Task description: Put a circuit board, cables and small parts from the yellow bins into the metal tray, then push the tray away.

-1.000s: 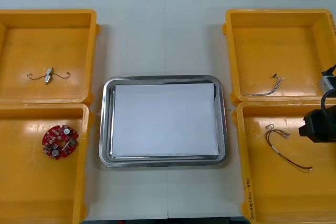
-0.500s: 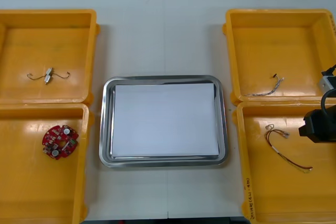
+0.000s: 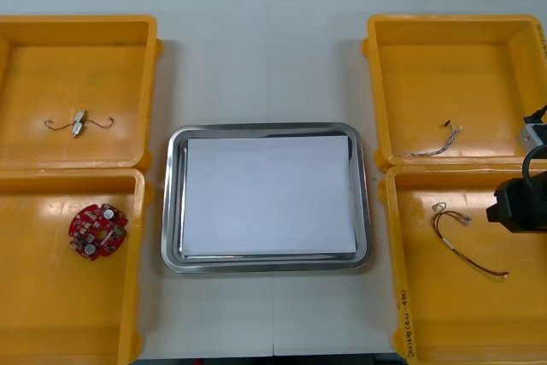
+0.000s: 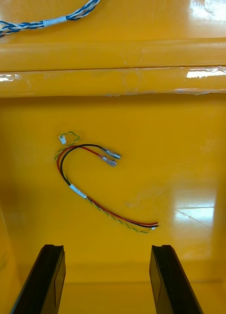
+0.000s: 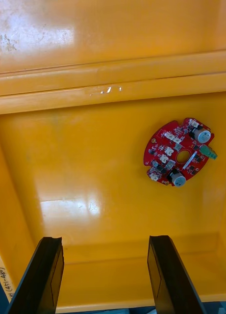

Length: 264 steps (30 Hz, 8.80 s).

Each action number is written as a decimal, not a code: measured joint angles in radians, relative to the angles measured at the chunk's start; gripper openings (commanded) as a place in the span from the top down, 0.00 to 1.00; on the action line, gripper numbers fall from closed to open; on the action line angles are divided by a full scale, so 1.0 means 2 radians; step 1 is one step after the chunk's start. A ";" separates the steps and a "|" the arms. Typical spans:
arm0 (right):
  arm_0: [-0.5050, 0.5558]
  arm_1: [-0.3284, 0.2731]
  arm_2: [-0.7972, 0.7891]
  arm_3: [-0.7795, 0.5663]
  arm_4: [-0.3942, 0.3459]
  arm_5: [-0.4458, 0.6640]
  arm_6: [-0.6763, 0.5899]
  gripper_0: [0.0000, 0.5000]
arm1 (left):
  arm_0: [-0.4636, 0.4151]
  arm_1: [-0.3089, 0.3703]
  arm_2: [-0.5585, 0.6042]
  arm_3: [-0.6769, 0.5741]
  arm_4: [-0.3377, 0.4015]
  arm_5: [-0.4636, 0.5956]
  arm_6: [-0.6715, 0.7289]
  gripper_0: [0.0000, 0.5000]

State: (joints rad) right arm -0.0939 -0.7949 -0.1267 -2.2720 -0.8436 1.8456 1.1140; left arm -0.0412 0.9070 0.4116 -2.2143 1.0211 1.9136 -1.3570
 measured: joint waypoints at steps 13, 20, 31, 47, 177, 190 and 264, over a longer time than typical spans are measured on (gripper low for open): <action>0.000 0.000 0.000 0.000 0.000 0.000 0.000 0.00 | 0.000 0.000 0.000 0.000 0.000 0.000 0.000 0.00; 0.000 0.000 0.000 0.000 0.000 0.000 0.000 0.00 | 0.000 0.000 0.000 0.000 0.000 0.000 0.000 0.00; 0.000 0.000 0.000 0.000 0.000 0.000 0.000 0.00 | 0.000 0.000 0.000 0.000 0.000 0.000 0.000 0.00; 0.000 0.000 0.000 0.000 0.000 0.000 0.000 0.00 | 0.000 0.000 0.000 0.000 0.000 0.000 0.000 0.00; 0.023 0.043 0.144 0.150 0.080 -0.180 0.392 0.03 | 0.038 -0.197 -0.187 0.016 -0.263 -0.095 0.106 0.00; 0.020 0.043 0.144 0.155 0.084 -0.186 0.406 1.00 | 0.038 -0.198 -0.188 0.032 -0.267 -0.107 0.106 0.00; -0.112 0.070 0.082 -0.028 -0.055 0.035 -0.075 1.00 | 0.078 -0.205 -0.108 -0.009 -0.242 -0.072 0.093 1.00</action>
State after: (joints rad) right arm -0.3182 -0.6552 0.0370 -2.3276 -0.9544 1.9149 0.9640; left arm 0.1145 0.4980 0.1948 -2.2332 0.5366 1.7705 -1.1709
